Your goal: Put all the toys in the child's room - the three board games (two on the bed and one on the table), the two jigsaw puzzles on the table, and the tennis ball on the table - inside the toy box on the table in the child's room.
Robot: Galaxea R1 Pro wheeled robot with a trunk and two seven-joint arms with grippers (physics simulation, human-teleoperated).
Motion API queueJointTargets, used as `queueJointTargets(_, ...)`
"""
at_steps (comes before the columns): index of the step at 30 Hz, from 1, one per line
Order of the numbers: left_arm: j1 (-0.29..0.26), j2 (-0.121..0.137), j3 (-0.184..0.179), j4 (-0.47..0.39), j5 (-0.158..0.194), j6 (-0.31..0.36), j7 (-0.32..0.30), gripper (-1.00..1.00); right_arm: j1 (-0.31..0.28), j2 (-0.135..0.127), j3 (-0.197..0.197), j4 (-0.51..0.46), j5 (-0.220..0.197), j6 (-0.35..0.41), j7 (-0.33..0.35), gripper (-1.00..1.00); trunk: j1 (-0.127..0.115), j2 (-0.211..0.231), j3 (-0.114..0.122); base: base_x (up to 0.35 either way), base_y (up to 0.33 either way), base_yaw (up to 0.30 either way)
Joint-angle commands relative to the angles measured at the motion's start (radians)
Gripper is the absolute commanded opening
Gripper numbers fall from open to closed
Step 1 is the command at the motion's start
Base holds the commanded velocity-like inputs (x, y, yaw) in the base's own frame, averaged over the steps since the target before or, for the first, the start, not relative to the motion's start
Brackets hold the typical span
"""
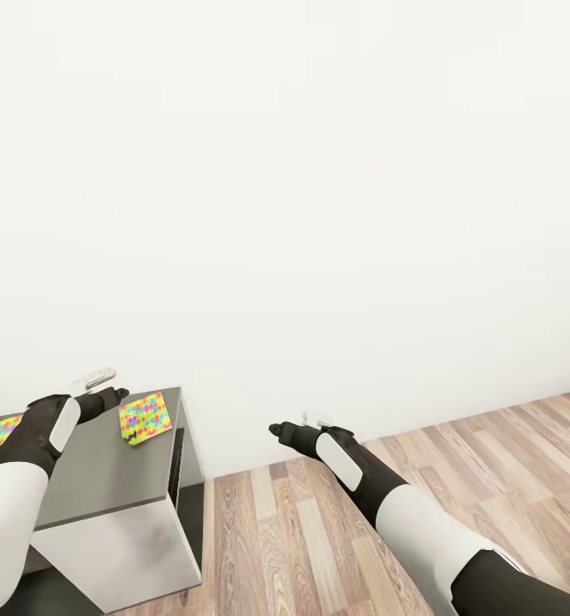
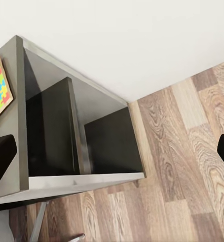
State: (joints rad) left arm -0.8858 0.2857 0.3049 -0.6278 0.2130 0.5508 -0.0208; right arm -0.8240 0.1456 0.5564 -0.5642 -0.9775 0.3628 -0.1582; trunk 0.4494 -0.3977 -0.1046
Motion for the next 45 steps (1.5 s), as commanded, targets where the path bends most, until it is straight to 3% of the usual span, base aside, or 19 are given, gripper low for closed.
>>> queueJointTargets(1, -0.001, 0.0, 0.003, -0.001, 0.003, 0.006, -0.002, 1.0, -0.001, -0.001, 0.005, -0.002, -0.01, 0.001, -0.009, 1.0, 0.001, -0.002, -0.002, 0.0, 0.0, 0.0)
queueJointTargets(45, -0.001, -0.001, 0.003, -0.007, 0.005, 0.005, -0.01, 1.0, -0.001, 0.0, 0.005, -0.002, -0.01, 0.001, -0.009, 1.0, 0.001, -0.002, -0.003, 0.0, 0.0, 0.0)
